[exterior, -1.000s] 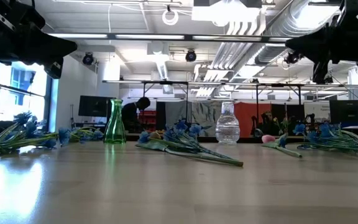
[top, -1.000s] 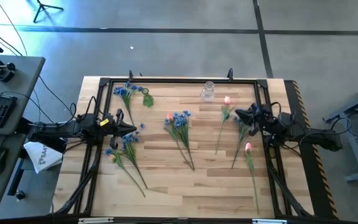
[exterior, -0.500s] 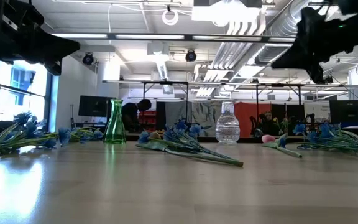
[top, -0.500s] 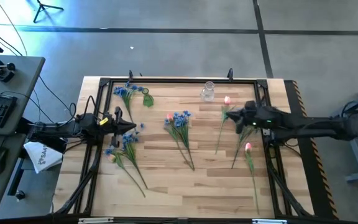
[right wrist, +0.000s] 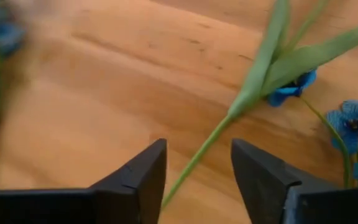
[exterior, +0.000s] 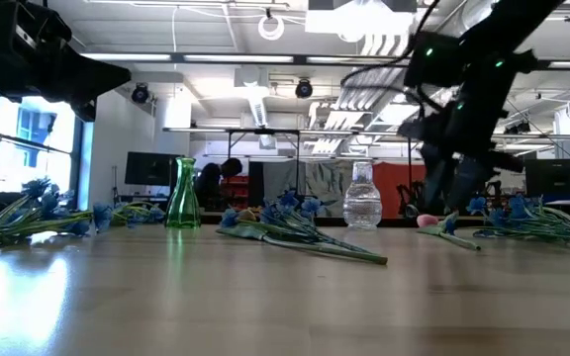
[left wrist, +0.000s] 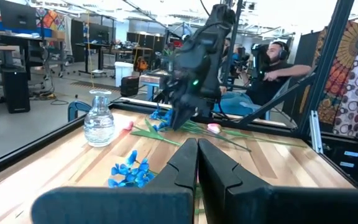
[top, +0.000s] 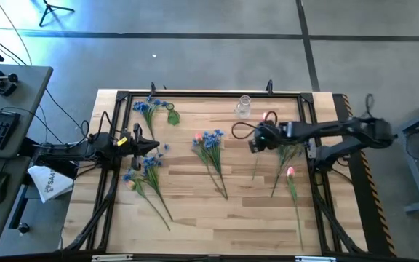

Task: Sort flowers into vase by color
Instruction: Put the top right pink tulip into the transparent vase

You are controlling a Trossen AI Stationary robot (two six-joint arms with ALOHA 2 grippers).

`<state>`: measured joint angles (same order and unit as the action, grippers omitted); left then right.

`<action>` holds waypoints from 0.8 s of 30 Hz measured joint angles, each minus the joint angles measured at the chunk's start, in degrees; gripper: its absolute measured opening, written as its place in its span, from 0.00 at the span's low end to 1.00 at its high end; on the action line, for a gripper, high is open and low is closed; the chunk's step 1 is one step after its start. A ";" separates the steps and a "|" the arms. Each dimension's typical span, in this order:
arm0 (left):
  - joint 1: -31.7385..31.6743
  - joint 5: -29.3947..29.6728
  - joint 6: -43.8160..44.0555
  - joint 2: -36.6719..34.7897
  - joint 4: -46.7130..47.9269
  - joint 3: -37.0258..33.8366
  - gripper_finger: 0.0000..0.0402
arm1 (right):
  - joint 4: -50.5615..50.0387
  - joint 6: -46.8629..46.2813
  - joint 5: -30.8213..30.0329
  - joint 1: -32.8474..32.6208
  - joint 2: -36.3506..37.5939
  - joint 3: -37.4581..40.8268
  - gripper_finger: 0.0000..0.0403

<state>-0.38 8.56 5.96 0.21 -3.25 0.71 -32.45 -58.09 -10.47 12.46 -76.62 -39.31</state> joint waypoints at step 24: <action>0.02 -0.44 0.42 0.04 1.01 0.02 0.00 | -3.37 2.97 -1.52 1.88 -11.57 -6.73 0.01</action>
<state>-0.36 8.12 6.37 0.25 -2.24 0.73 -35.82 -55.12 -11.99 14.34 -88.20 -46.04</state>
